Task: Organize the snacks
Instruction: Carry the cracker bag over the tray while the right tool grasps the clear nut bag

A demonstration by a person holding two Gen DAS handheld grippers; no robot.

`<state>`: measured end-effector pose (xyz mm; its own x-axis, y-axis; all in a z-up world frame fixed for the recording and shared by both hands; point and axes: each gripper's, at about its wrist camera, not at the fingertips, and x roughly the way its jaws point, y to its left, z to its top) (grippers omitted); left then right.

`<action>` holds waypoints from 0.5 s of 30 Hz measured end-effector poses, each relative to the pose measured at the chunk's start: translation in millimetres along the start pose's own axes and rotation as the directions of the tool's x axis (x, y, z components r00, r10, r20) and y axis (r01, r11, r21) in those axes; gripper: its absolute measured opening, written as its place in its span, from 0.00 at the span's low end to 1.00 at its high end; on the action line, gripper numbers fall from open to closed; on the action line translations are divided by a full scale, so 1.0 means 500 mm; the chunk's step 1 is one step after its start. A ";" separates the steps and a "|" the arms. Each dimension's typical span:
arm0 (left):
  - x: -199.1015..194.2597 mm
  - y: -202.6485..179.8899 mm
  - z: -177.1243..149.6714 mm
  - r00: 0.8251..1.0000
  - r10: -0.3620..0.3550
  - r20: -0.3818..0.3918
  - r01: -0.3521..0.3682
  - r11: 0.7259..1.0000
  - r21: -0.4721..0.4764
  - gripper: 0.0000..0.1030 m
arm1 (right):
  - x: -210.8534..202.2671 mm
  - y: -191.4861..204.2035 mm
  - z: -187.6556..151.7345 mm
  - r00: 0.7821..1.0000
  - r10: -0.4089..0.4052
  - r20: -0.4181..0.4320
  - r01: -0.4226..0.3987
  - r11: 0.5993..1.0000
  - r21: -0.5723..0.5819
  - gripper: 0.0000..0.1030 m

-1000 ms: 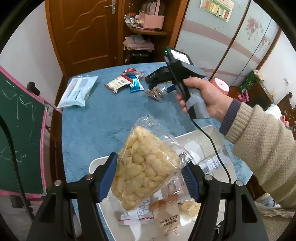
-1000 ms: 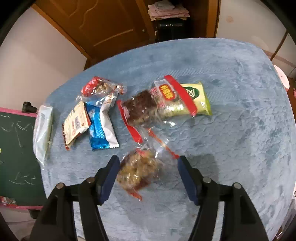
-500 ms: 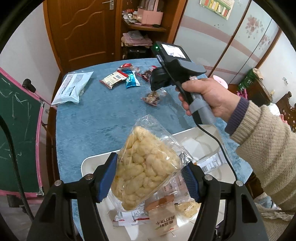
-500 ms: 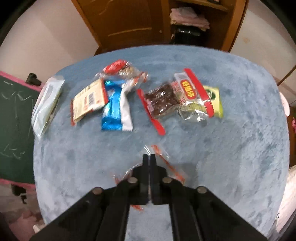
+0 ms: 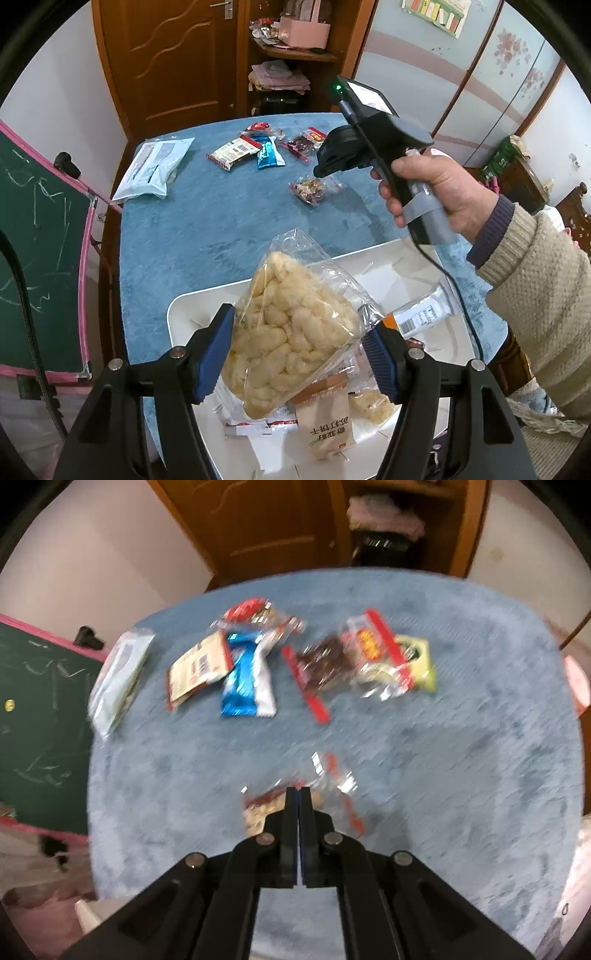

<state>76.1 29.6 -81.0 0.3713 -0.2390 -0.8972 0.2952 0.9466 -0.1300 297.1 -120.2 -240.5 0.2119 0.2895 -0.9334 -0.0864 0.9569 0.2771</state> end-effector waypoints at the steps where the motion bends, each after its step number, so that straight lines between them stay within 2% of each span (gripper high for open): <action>1: 0.002 0.000 -0.001 1.000 -0.001 -0.002 0.001 1.000 0.002 0.64 | 0.002 -0.002 -0.001 0.999 0.027 -0.021 -0.027 1.000 -0.005 0.07; 2: 0.005 0.001 -0.003 1.000 -0.001 -0.004 0.001 1.000 0.003 0.64 | 0.004 0.000 -0.003 0.999 0.037 -0.039 -0.037 0.999 -0.012 0.15; 4: 0.010 -0.002 -0.003 1.000 -0.003 -0.009 0.003 1.000 0.006 0.64 | 0.007 0.006 -0.002 0.999 0.024 -0.039 -0.026 0.999 -0.037 0.53; 5: 0.012 -0.003 -0.004 1.000 -0.003 -0.011 0.003 1.000 0.006 0.64 | 0.004 0.014 -0.006 1.000 0.022 -0.020 -0.023 0.997 -0.067 0.59; 7: 0.018 -0.003 -0.004 1.000 -0.003 -0.018 0.003 1.000 0.008 0.64 | 0.004 0.034 -0.014 0.999 0.028 -0.025 -0.031 0.993 -0.115 0.80; 9: 0.023 -0.004 -0.006 1.000 -0.005 -0.022 0.005 1.000 0.007 0.64 | 0.010 0.054 -0.013 1.000 0.006 -0.017 -0.009 0.985 -0.172 0.90; 11: 0.026 -0.006 -0.005 1.000 -0.008 -0.026 0.008 1.000 0.005 0.64 | 0.022 0.072 -0.017 0.999 -0.048 -0.006 0.045 0.976 -0.214 0.90; 15: 0.032 -0.007 -0.006 0.999 -0.013 -0.033 0.013 1.000 0.002 0.64 | 0.071 0.076 -0.014 0.985 -0.163 -0.049 0.148 0.963 -0.227 0.89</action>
<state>78.5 23.2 -96.0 0.3380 -0.2436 -0.9091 0.3017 0.9430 -0.1406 294.6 -73.8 -264.8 0.1748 0.1281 -0.9762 -0.2727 0.9590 0.0770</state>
